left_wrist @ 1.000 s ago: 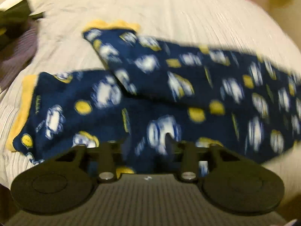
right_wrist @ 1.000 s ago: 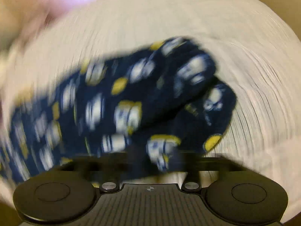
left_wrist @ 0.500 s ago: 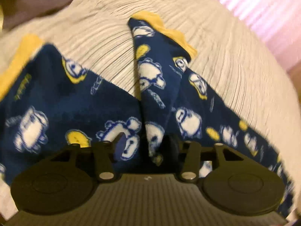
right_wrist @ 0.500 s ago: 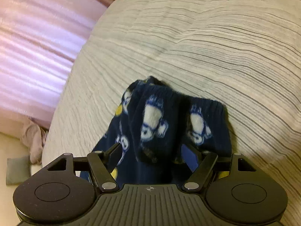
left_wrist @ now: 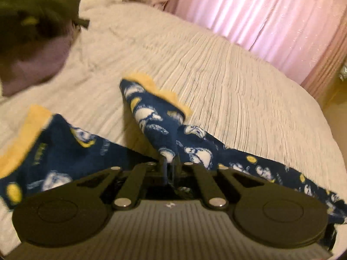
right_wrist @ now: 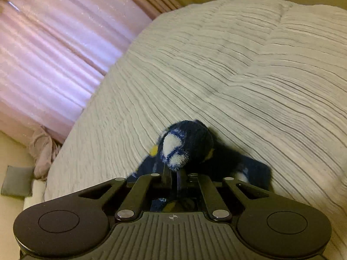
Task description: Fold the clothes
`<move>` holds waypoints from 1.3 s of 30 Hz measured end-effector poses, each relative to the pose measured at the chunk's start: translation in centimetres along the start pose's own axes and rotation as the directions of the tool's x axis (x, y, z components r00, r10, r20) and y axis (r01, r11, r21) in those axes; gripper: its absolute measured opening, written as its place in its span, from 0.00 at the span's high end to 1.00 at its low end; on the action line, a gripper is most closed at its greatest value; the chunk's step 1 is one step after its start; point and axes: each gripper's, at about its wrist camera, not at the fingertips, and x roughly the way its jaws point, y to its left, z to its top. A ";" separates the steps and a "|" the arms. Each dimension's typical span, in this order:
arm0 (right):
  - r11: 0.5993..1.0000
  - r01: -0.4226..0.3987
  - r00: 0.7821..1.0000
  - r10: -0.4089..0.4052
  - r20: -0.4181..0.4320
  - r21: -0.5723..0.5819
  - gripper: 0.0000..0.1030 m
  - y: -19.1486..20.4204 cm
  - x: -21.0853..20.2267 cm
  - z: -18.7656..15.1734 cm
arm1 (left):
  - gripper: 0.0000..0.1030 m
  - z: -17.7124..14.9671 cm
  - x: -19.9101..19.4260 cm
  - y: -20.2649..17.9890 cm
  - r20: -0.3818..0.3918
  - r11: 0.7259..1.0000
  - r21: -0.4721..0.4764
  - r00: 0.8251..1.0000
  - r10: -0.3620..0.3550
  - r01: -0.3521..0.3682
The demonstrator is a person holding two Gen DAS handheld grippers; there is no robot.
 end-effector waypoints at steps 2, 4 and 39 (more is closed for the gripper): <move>0.999 0.040 0.999 -0.041 -0.036 -0.011 0.97 -0.9 0.3 -0.7 | 0.98 -1.8 -0.2 0.2 -0.040 0.999 0.030 0.999 0.035 -0.034; 0.998 0.070 0.995 -0.070 -0.064 -0.003 0.97 -1.8 0.4 -1.4 | 0.98 -3.0 -0.8 0.4 -0.040 0.998 0.028 0.998 0.050 -0.049; 0.859 0.455 0.887 -0.461 0.034 -0.233 0.29 1.9 -0.5 -2.0 | 0.61 -4.4 -2.1 -4.5 -0.012 0.873 0.405 0.954 0.301 -0.270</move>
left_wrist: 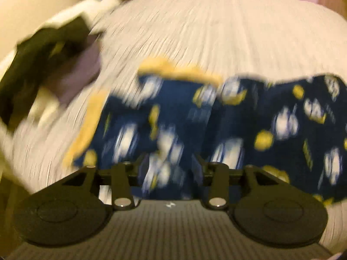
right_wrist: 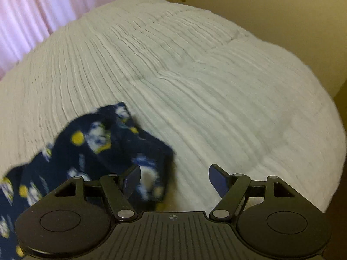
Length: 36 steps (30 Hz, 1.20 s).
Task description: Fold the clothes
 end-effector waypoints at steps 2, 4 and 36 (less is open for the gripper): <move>0.999 -0.031 0.999 0.032 -0.010 0.019 0.29 1.1 0.2 -0.1 | 0.60 2.8 1.9 -1.2 0.039 0.999 0.035 0.999 -0.018 0.016; 0.998 -0.054 0.998 0.054 -0.018 0.015 0.29 2.4 0.4 -0.5 | 0.60 5.4 4.3 -2.3 0.055 0.998 0.053 0.998 -0.038 0.036; 0.935 -0.064 0.998 0.063 -0.012 -0.348 0.29 15.9 0.5 -5.0 | 0.72 -10.9 7.0 23.1 0.133 0.324 -0.933 0.987 -0.089 0.155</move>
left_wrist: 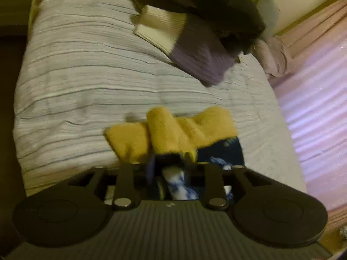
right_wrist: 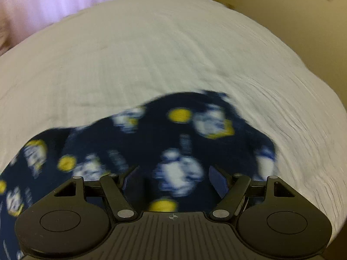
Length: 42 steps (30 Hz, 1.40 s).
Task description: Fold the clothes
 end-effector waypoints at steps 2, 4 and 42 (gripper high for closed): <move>0.983 -0.125 0.992 0.126 -0.008 -0.134 0.29 2.9 -0.6 -1.2 | 0.73 0.1 0.5 -0.1 -0.026 1.000 0.011 1.000 0.012 -0.012; 0.913 -0.226 0.973 0.228 -0.033 -0.338 0.29 6.7 -1.6 -3.5 | 0.73 0.2 0.6 -0.5 -0.038 0.999 0.043 0.999 0.021 -0.019; 0.254 -0.258 0.858 0.505 -0.100 -0.932 0.99 24.5 -8.6 -24.1 | 0.71 3.4 2.7 2.7 -0.112 0.990 0.023 0.985 -0.134 0.137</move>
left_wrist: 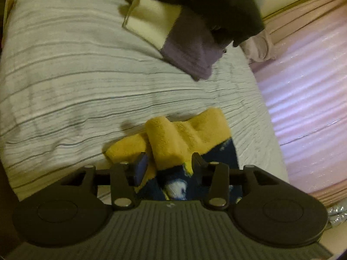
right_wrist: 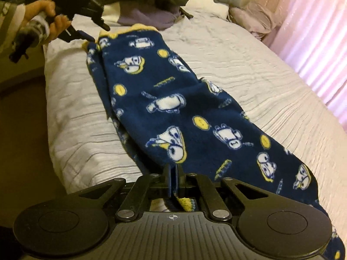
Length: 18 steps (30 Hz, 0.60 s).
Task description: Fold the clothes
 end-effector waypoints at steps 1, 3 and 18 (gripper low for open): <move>1.000 0.006 1.000 -0.006 -0.010 -0.008 0.99 0.1 0.3 0.0 | 0.94 0.1 0.3 -0.2 -0.010 1.000 0.012 1.000 -0.007 0.007; 1.000 0.005 1.000 -0.005 -0.018 -0.014 0.99 0.1 0.6 0.0 | 0.96 0.2 -0.2 -0.8 0.011 0.999 0.043 1.000 -0.029 0.029; 0.999 -0.020 0.994 0.015 -0.111 -0.045 0.99 1.6 1.2 -0.9 | 0.90 -1.2 -1.3 2.0 0.019 0.984 0.178 1.000 0.024 -0.027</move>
